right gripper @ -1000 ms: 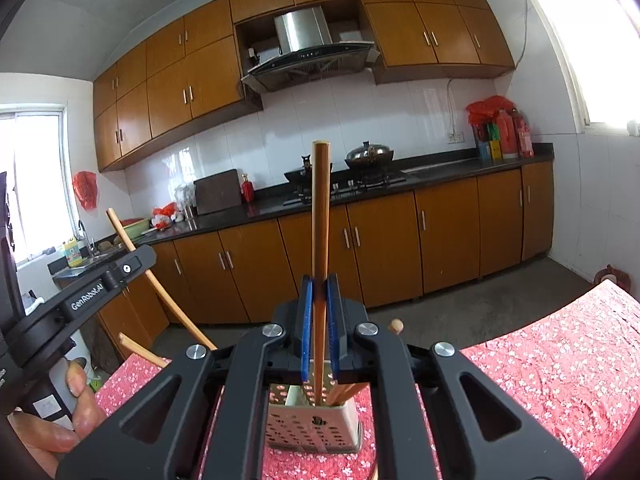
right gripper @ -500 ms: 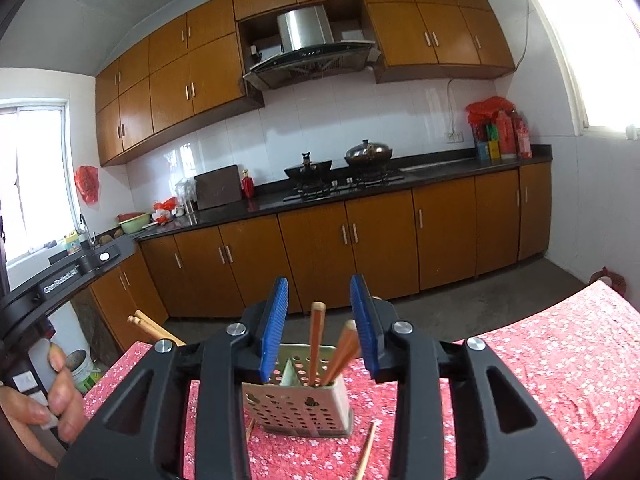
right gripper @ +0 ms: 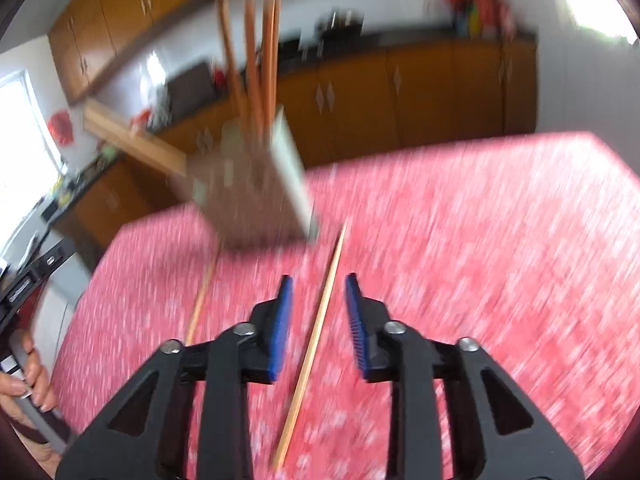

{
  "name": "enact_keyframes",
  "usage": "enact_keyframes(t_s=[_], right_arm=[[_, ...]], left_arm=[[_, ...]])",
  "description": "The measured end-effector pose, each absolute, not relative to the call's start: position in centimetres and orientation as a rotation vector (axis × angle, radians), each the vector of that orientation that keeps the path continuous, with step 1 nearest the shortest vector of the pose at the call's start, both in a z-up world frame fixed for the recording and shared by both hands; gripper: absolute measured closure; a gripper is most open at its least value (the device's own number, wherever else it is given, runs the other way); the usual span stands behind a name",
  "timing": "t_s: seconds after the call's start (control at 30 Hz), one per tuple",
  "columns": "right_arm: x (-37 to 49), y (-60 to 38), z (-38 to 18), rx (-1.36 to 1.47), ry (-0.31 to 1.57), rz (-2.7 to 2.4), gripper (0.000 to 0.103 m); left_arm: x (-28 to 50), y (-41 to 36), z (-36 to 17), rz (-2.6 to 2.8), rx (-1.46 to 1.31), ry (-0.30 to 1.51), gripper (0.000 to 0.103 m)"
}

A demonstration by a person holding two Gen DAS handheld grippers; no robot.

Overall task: Organize utensils
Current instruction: 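Move both tools back to the table and close each on a chopstick, then hold the grasped chopsticks in both tools, aligning them along the fingers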

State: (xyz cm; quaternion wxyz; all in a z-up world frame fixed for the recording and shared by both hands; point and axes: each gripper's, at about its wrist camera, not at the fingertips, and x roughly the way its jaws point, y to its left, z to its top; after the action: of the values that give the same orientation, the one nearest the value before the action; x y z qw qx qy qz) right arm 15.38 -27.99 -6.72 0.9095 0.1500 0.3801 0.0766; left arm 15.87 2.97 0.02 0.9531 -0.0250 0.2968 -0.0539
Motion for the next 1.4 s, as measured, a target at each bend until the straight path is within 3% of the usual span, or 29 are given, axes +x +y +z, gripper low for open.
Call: enact_keyframes(t_s=[0.27, 0.33, 0.6, 0.9, 1.4], right_arm=[[15.0, -23.8, -11.2, 0.226, 0.912, 0.187, 0.081], [15.1, -23.8, -11.4, 0.218, 0.909, 0.174, 0.091], [15.4, -27.4, -11.7, 0.250, 0.892, 0.081, 0.095], [15.4, -28.2, -11.9, 0.236, 0.883, 0.072, 0.095], [19.5, -29.1, -11.8, 0.189, 0.873, 0.020, 0.095]], left_arm=[[14.8, 0.7, -5.9, -0.176, -0.057, 0.756, 0.063], [14.6, 0.0, -6.6, -0.184, -0.050, 0.775, 0.063], [15.3, -2.5, -8.8, -0.230, 0.020, 0.833, 0.064], [16.2, -3.8, -11.0, -0.184, 0.100, 0.892, 0.094], [22.1, 3.0, -10.7, -0.057, 0.046, 0.894, 0.091]])
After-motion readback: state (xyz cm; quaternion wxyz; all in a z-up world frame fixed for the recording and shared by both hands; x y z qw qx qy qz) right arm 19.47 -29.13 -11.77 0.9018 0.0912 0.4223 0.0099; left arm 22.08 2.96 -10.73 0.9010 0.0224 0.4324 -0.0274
